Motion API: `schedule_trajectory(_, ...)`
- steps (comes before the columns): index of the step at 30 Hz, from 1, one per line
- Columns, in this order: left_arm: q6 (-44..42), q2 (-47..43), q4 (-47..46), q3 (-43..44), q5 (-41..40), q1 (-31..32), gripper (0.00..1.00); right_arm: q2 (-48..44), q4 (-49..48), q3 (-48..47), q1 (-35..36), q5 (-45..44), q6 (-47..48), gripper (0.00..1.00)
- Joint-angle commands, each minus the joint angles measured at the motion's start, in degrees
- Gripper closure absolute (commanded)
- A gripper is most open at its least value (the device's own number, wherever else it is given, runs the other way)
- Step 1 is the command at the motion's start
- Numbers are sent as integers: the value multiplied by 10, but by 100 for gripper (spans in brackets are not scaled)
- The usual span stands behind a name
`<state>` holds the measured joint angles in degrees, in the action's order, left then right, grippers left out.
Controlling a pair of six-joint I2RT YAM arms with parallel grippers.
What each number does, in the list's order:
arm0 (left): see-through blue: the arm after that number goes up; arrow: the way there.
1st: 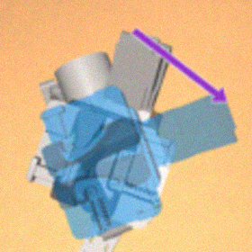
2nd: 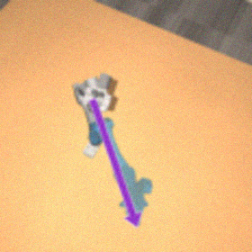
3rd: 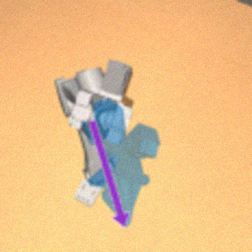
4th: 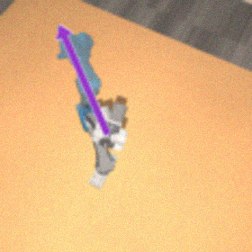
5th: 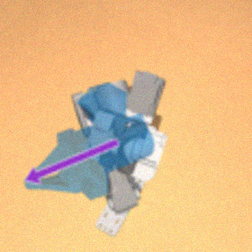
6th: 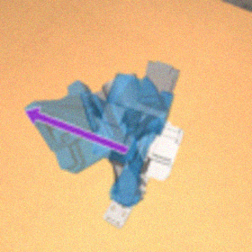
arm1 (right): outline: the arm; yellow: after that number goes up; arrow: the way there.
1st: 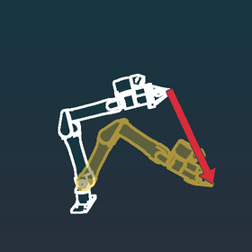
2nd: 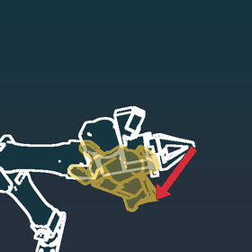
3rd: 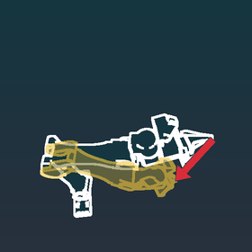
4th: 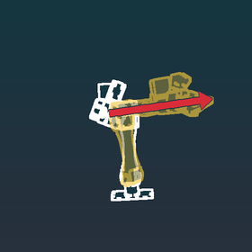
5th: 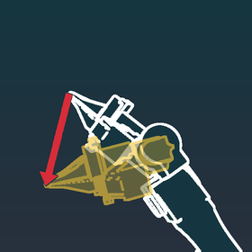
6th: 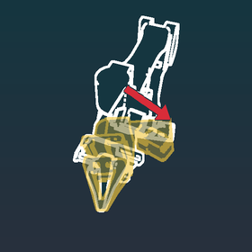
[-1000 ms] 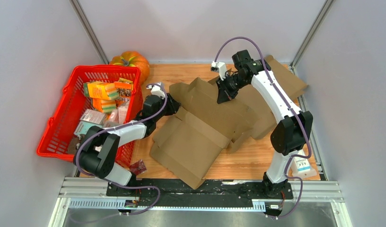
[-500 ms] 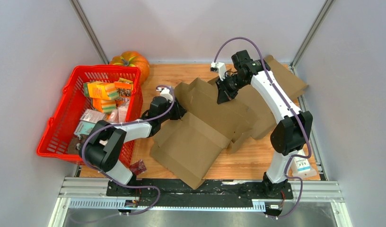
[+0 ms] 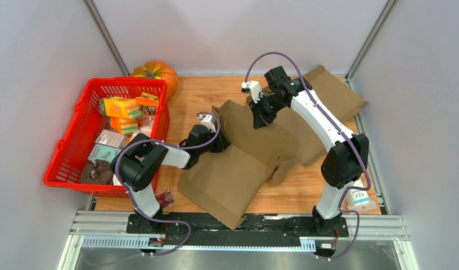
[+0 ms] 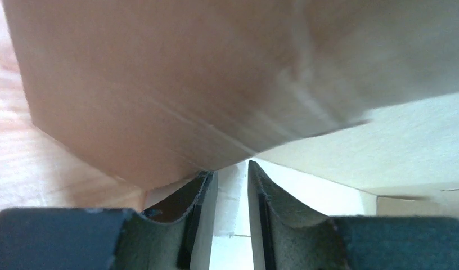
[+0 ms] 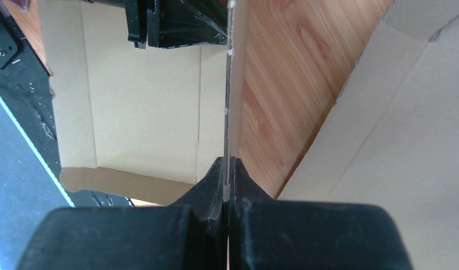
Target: Fold the paper box
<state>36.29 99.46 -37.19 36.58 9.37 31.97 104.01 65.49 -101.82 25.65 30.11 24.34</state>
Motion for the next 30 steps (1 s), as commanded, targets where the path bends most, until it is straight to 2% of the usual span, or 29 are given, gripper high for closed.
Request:
schedule_trajectory(1, 12, 15, -60, -31, -9, 6, 64, -53, -58, 27, 10, -35, -18, 100)
schedule_trajectory(3, 4, -6, -49, -38, -5, 6, 62, -59, -66, 34, 10, -44, -19, 100)
schedule_trajectory(6, -12, -89, -11, -51, 20, 6, 59, -69, -74, 44, 10, -64, -15, 100)
schedule_trajectory(7, -17, -150, 8, -56, 21, 6, 57, -71, -76, 47, 10, -72, -9, 100)
schedule_trajectory(9, -28, -217, 75, -64, 38, 6, 57, -78, -85, 57, 10, -81, -5, 100)
schedule_trajectory(10, -42, -288, 105, -66, 43, 6, 56, -80, -93, 60, 10, -85, 1, 100)
schedule_trajectory(12, -61, -352, 226, -46, 36, 6, 53, -90, -102, 67, 12, -89, 6, 100)
schedule_trajectory(13, -80, -397, 272, -12, 21, 6, 50, -93, -108, 74, 13, -91, 16, 100)
schedule_trajectory(14, -88, -415, 359, 9, 10, 6, 48, -100, -113, 79, 16, -92, 20, 100)
schedule_trajectory(16, -112, -442, 423, 70, -10, 6, 45, -106, -127, 89, 19, -98, 30, 100)
schedule_trajectory(17, -124, -445, 459, 90, -17, 6, 45, -107, -127, 88, 20, -96, 40, 100)
schedule_trajectory(21, -191, -421, 501, 182, -42, 6, 39, -97, -111, 73, 19, -79, 62, 100)
schedule_trajectory(25, -270, -324, 519, 269, 15, 6, 37, -86, -86, 50, 20, -59, 70, 100)
schedule_trajectory(27, -284, -299, 520, 285, 24, 7, 37, -83, -79, 42, 20, -52, 74, 100)
schedule_trajectory(30, -300, -270, 499, 293, -4, 7, 37, -81, -82, 40, 20, -48, 77, 100)
